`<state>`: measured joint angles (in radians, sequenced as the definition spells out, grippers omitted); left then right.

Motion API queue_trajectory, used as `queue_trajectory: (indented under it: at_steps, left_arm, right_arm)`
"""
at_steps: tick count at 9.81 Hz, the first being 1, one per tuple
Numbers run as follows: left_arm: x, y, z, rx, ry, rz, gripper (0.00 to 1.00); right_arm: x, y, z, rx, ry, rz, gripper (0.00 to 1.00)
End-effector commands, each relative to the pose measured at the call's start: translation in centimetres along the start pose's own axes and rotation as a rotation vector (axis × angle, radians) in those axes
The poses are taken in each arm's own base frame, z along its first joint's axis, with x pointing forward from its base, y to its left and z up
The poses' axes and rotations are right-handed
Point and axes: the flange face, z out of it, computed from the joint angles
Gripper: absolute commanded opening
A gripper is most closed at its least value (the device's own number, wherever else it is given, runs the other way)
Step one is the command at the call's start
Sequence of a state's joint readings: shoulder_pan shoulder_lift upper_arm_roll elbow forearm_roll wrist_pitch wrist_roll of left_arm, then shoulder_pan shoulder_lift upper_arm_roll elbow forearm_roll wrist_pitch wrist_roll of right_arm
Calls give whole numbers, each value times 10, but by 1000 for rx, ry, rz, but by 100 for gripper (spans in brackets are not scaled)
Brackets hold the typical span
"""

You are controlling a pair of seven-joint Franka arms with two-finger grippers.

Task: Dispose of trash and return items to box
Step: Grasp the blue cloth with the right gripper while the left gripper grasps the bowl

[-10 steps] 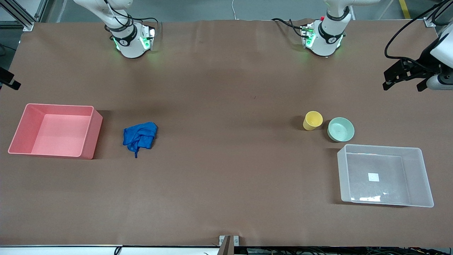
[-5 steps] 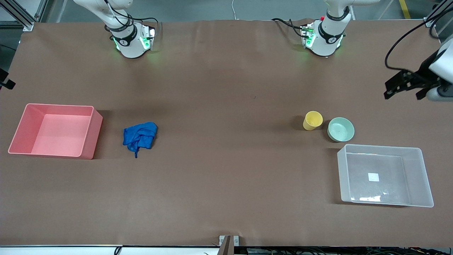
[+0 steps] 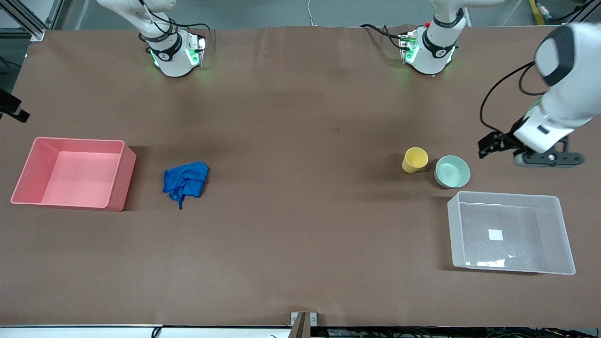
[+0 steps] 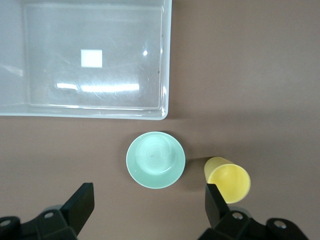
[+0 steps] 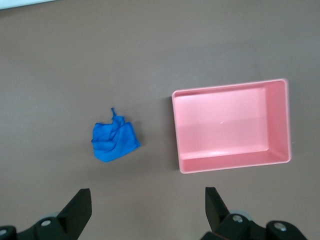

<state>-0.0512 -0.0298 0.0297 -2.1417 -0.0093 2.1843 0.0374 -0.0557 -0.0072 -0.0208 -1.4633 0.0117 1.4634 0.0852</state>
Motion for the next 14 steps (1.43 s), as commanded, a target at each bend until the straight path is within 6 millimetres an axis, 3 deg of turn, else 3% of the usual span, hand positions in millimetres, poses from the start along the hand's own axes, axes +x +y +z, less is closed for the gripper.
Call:
queue_trajectory:
  at_steps: [1,2,4,6,7,8,9,10,11,12,13,14]
  left_arm:
    - [-36,-14,78,15,7,13,98]
    - [-39,-26,103,20,17,6,98]
    - [-45,-36,155,30,0,-11,98]
    - [-54,-43,204,40,-29,-21,98]
    - [-57,-45,226,46,-33,-22,98]
    - [-60,-49,236,50,-35,-29,98]
    - [-62,-50,241,49,-42,-30,97]
    - [-63,-53,240,50,-44,-46,73]
    - [-66,-55,241,50,-47,-57,31]
    - [-71,-56,246,49,-61,-61,9]
    - [-73,-56,245,48,-62,-63,0]
    - [-73,-54,243,47,-59,-62,0]
  right_arm:
    - [11,-86,74,-31,-82,12,100]
    - [19,-113,124,-34,-105,-20,100]
    - [2,-163,236,-50,-124,-46,100]
    - [-14,-155,330,-80,-49,-55,100]
    - [-14,-149,362,-98,-60,-64,100]
    - [-11,-145,398,-118,-75,-79,100]
    - [-9,-140,418,-119,-83,-76,100]
    - [-8,-133,433,-122,-97,-68,100]
    - [-10,-137,447,-121,-106,-78,100]
    - [-10,-138,456,-109,-88,-84,100]
    - [-11,-129,461,-106,-72,-83,100]
    - [-13,-129,467,-99,-58,-87,100]
